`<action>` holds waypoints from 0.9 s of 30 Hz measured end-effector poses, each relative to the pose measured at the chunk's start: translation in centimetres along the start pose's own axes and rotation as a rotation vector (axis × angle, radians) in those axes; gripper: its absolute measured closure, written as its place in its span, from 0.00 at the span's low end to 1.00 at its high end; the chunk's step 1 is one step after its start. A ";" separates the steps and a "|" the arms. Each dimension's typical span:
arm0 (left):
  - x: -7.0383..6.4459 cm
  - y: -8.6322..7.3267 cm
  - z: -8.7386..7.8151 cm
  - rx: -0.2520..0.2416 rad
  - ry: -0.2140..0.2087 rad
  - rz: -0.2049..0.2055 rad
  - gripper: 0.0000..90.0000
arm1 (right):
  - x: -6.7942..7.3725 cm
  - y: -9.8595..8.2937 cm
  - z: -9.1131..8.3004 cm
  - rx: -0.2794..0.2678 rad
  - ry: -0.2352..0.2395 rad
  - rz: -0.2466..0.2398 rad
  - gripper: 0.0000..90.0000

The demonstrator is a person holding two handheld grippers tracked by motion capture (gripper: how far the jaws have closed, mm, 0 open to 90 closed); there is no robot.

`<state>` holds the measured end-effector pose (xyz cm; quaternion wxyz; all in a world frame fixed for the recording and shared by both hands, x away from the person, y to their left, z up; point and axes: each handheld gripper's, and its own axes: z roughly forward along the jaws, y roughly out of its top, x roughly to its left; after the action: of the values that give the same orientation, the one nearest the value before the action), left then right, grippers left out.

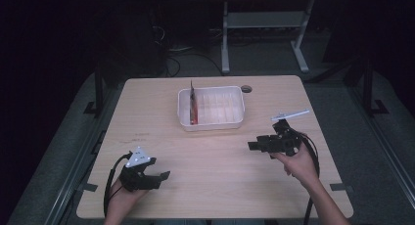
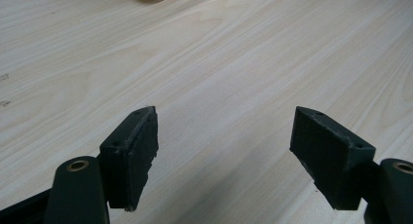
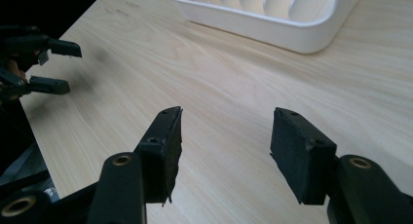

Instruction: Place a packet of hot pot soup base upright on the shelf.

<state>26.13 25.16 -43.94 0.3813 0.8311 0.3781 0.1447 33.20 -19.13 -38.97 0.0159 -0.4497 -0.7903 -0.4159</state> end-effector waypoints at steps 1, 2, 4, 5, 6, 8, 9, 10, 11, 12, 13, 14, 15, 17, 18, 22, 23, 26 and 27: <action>0.0 0.0 0.0 0.000 0.000 0.000 0.28 | 0.0 0.0 0.0 0.000 0.000 0.000 0.49; 0.0 0.0 0.0 0.001 -0.001 0.000 0.28 | -0.1 -0.2 0.0 -0.002 -0.001 0.000 0.49; 0.0 0.0 0.0 0.001 -0.002 0.000 0.28 | -0.3 -0.7 -0.2 -0.003 -0.002 0.006 0.49; 0.0 0.0 0.1 0.001 -0.002 0.000 0.28 | -0.4 -1.1 -0.2 -0.002 -0.001 0.012 0.49; -0.1 0.0 0.1 0.002 -0.001 0.001 0.28 | -0.5 -1.3 -0.3 -0.004 0.000 0.013 0.49; -0.1 0.0 0.1 0.002 -0.003 0.003 0.28 | -0.6 -1.6 -0.3 -0.004 0.002 0.015 0.49; -0.1 0.0 0.1 0.003 -0.003 0.003 0.28 | -0.7 -1.9 -0.4 -0.005 0.003 0.018 0.49; -0.1 0.0 0.1 0.002 -0.004 0.003 0.28 | -0.7 -2.1 -0.4 -0.005 0.001 0.017 0.49; -0.1 0.0 0.1 0.005 -0.004 0.006 0.28 | -0.7 -2.3 -0.4 -0.004 0.000 0.017 0.49; -0.1 0.0 0.1 0.005 -0.004 0.006 0.28 | -0.8 -2.5 -0.4 -0.002 -0.001 0.019 0.49; -0.1 0.0 0.1 0.005 -0.005 0.007 0.28 | -0.8 -2.8 -0.5 -0.002 -0.001 0.019 0.49; -0.2 0.0 0.1 0.005 -0.006 0.007 0.28 | -0.8 -2.9 -0.5 -0.003 -0.001 0.020 0.49; -0.2 0.0 0.1 0.005 -0.006 0.007 0.28 | -0.8 -3.2 -0.6 -0.006 -0.001 0.021 0.49; -0.2 0.0 0.2 0.005 -0.006 0.008 0.28 | -0.8 -3.7 -0.7 -0.009 0.000 0.022 0.49; -0.2 0.0 0.2 0.006 -0.006 0.009 0.28 | -0.8 -3.9 -0.7 -0.011 -0.001 0.023 0.49; -0.2 0.0 0.2 0.007 -0.008 0.012 0.28 | -1.0 -5.1 -0.9 -0.025 -0.008 0.027 0.49; -0.3 0.0 0.2 0.007 -0.009 0.014 0.28 | -1.1 -5.5 -0.9 -0.029 -0.011 0.029 0.48; -0.3 0.0 0.2 0.008 -0.011 0.015 0.28 | -1.2 -6.6 -0.8 -0.051 -0.014 0.033 0.48; -0.4 0.0 0.3 0.010 -0.013 0.012 0.28 | -1.2 -7.1 -0.8 -0.048 -0.018 0.035 0.48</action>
<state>26.05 24.72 -44.14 0.3785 0.8362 0.3714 0.1398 28.55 -22.25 -43.50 0.0051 -0.4674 -0.7723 -0.4302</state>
